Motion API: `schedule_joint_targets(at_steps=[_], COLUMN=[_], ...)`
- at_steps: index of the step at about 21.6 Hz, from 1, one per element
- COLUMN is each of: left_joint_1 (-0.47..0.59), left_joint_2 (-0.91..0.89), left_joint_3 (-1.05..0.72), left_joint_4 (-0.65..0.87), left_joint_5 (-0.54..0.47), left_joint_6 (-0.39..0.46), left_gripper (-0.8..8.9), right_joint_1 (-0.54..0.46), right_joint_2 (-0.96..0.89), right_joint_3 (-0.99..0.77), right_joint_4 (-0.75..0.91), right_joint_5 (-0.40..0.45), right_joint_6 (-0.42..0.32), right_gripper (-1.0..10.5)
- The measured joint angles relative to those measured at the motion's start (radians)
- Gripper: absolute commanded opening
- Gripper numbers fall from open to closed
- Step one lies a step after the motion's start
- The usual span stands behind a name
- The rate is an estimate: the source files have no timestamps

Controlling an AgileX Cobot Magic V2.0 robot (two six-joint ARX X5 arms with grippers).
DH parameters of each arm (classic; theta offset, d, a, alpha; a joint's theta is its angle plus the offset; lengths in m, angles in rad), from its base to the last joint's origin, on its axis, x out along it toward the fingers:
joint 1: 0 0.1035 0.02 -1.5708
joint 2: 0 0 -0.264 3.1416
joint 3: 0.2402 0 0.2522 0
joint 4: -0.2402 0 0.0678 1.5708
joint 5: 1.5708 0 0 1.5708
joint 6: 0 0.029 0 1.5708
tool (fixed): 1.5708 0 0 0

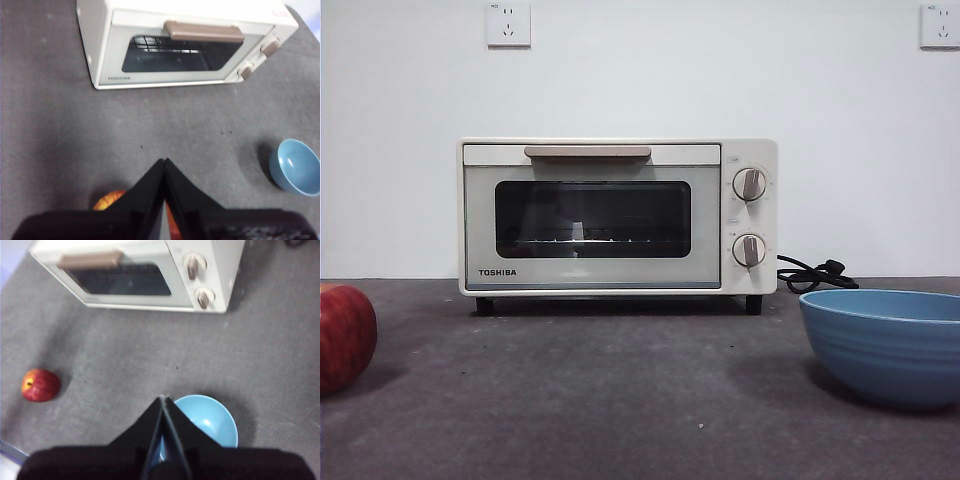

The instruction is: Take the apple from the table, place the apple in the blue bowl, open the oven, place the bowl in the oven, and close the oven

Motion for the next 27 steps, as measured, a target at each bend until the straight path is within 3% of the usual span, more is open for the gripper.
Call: schedule_joint_targets(at_steps=[5,10,15,16,20,22,27], left_joint_1=[0.000,0.000,0.000,0.000,0.000,0.000,0.000], left_joint_2=[-0.003,-0.050,-0.131,-0.151,-0.228,-0.238,-0.259], left_joint_3=[0.000,0.000,0.000,0.000,0.000,0.000,0.000], left_joint_4=[-0.037,-0.145,-0.265,-0.286,-0.356,-0.404,-0.415], left_joint_5=[0.005,0.002,0.002,0.002,-0.023,-0.068,-0.121], left_joint_6=[0.012,0.036,0.040,0.041,0.040,0.040,0.040], left_gripper=[-0.06,-0.06,-0.06,-0.06,-0.06,-0.06,-0.06], right_joint_1=[0.117,0.388,0.614,0.650,0.769,0.813,0.917], right_joint_2=[0.103,0.299,0.578,0.631,0.851,0.940,1.128], right_joint_3=[0.014,0.036,0.266,0.317,0.536,0.614,0.733], right_joint_4=[0.016,0.129,0.136,0.136,0.135,0.138,0.179], right_joint_5=[0.000,0.028,0.053,0.053,0.053,0.082,0.209], right_joint_6=[-0.014,0.023,0.037,0.035,0.012,0.004,-0.019], right_gripper=[-0.1,-0.1,0.0,0.5,5.2,6.7,7.3])
